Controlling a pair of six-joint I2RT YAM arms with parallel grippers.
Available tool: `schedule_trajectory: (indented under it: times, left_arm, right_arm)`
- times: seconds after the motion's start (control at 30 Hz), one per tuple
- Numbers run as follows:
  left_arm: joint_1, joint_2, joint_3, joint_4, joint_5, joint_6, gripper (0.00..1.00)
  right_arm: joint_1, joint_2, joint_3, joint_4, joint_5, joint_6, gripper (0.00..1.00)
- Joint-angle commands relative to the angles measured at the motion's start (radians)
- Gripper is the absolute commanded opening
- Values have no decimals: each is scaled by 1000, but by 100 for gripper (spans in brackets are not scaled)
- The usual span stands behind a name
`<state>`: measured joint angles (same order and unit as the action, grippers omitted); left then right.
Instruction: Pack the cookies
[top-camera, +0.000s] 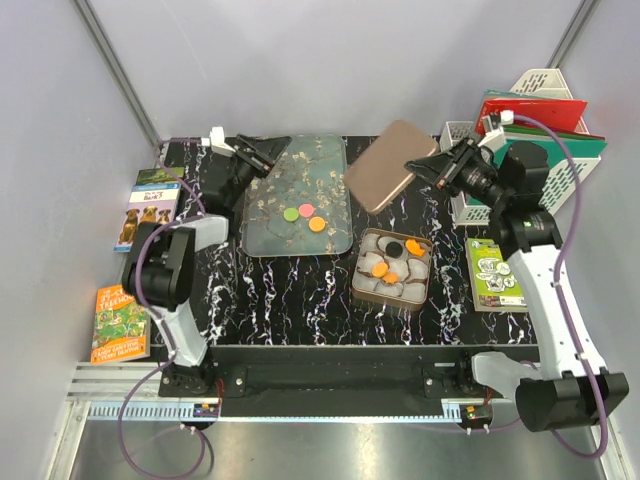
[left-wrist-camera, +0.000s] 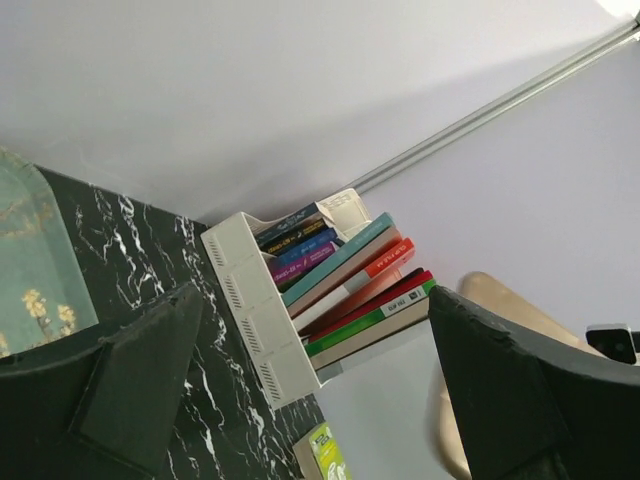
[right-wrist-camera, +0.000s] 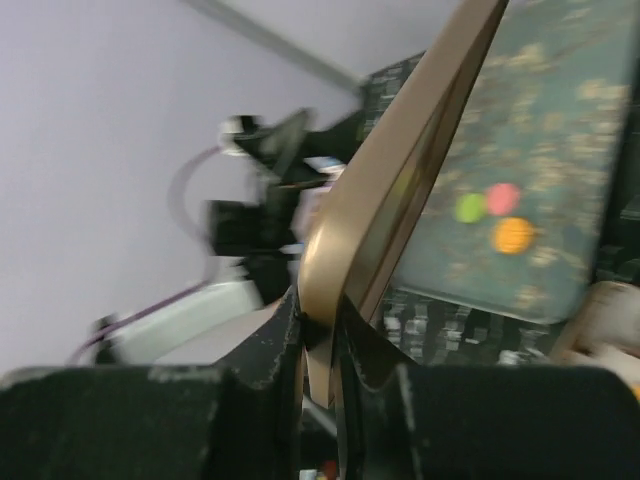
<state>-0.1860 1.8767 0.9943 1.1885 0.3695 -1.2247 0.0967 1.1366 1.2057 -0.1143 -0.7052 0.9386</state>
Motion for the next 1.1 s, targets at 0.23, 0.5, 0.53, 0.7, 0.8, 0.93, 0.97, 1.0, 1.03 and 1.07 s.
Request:
schedule_trajectory:
  times: [0.23, 0.5, 0.53, 0.7, 0.8, 0.93, 0.97, 1.0, 1.03, 1.07]
  left_arm:
    - [-156, -268, 409, -1243, -133, 623, 99]
    - [-217, -339, 313, -1287, -319, 522, 99]
    - [-219, -358, 220, -1185, -329, 451, 99]
    - [-191, -367, 200, -1102, -178, 402, 99]
    - [-188, -330, 282, -1173, -60, 447, 99]
    - [-164, -364, 21, -610, 154, 229, 99]
    - [-158, -352, -17, -483, 193, 179, 99]
    - [-145, -334, -51, -336, 222, 89, 99]
    - [-141, -296, -55, -287, 274, 53, 99]
    - [-135, -275, -60, -236, 302, 21, 99]
  right_arm:
    - [6, -67, 19, -642, 562, -492, 0]
    - [28, -198, -121, -452, 334, -494, 0]
    - [34, -207, -136, -421, 284, -488, 0]
    - [38, -242, -133, -380, 153, -475, 0]
    - [38, -236, -117, -335, 6, -449, 0]
    - [38, -241, -179, -83, -244, -272, 0]
    - [38, -242, -205, -5, -284, -215, 0]
    - [38, -242, -259, 168, -340, -96, 0]
    - [38, -241, -287, 258, -364, -31, 0]
    - [38, -239, -314, 353, -382, 32, 0]
